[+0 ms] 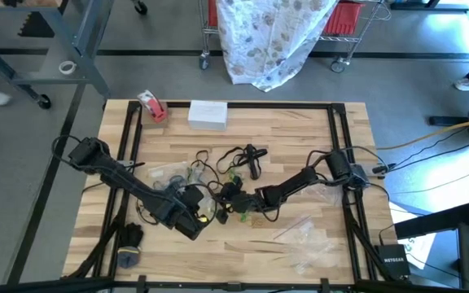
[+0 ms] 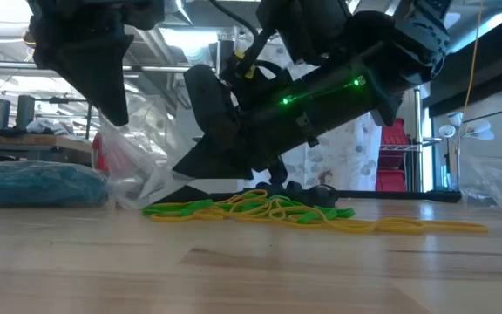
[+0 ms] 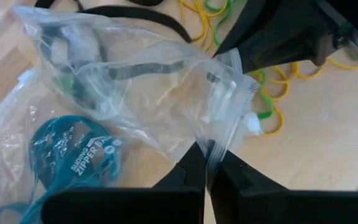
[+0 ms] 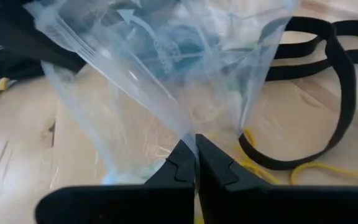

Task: Sort rubber bands
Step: Open the transparent zip bag

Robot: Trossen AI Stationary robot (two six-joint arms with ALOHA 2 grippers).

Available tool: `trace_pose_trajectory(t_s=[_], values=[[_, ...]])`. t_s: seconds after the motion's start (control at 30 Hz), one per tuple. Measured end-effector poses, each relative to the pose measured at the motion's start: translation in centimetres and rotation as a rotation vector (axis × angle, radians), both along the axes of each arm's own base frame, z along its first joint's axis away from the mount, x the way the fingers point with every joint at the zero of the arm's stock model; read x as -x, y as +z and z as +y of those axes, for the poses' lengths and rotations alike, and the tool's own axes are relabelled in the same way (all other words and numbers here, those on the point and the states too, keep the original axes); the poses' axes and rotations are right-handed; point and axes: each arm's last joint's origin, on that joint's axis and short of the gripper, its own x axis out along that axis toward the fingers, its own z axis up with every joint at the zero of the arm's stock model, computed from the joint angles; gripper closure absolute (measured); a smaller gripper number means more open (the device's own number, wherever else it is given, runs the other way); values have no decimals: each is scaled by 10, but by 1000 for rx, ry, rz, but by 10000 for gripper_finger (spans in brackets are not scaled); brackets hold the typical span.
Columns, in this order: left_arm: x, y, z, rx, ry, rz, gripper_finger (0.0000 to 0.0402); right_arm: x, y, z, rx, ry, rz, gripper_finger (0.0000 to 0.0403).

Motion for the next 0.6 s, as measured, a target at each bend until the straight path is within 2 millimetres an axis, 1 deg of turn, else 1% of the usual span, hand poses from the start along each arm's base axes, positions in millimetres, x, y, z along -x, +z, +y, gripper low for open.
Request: trace_pose_trajectory(t_s=[0.1,0.2,0.4,0.5,0.6], values=[[-2,0,-1,-7,-17,-17,400,0,0,0,3,2,3,388],[-2,0,0,-14,-22,-14,400,2,3,0,57,26,36,358],[-2,1,0,-18,-21,-16,400,14,35,8,202,94,120,294],[-2,1,0,-19,-20,-17,400,22,50,13,259,136,165,274],[-2,1,0,-18,-18,-18,400,34,65,15,301,169,238,263]])
